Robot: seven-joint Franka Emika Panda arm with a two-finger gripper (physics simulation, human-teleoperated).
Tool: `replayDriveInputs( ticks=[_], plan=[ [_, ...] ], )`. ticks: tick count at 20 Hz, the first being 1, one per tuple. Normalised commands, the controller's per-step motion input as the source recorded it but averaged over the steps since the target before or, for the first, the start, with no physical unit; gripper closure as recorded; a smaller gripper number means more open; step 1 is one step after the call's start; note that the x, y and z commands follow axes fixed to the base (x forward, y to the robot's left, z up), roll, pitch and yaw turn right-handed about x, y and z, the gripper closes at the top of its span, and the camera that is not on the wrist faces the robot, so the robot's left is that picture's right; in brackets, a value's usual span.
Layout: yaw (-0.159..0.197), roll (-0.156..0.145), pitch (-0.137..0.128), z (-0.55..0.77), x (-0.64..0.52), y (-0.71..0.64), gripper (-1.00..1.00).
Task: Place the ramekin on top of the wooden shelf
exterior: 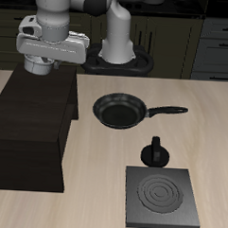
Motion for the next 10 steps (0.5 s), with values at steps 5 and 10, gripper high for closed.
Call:
replayDriveInputs(
  ticks=[5, 10],
  plan=[
    [0.035, -0.028, -0.024, -0.12, 0.02, 0.1, -1.0],
    [-0.006, -0.01, 0.01, -0.04, 0.03, 0.0, -1.0]
  ],
)
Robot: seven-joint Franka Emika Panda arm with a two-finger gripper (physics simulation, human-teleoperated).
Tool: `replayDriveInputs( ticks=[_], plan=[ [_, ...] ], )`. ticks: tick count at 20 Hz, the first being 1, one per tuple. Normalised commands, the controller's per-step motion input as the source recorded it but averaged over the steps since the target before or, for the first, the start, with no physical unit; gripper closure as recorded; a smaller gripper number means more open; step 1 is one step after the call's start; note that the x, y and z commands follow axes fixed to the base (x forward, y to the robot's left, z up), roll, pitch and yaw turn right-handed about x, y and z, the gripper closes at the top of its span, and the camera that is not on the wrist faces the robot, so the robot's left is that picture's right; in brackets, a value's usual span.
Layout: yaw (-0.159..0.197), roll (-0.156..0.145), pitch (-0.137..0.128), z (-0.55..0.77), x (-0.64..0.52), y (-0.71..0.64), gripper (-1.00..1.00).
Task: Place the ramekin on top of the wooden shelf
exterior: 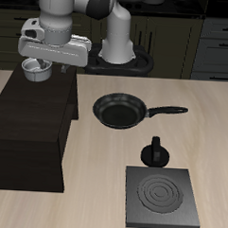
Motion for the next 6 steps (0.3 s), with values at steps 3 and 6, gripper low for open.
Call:
replayDriveInputs(
  ticks=[3, 6],
  plan=[
    [-0.018, 0.004, -0.01, 0.08, -0.11, 0.08, -1.0],
    [-0.013, 0.004, -0.039, 0.2, -0.18, 0.2, -1.0]
  ],
)
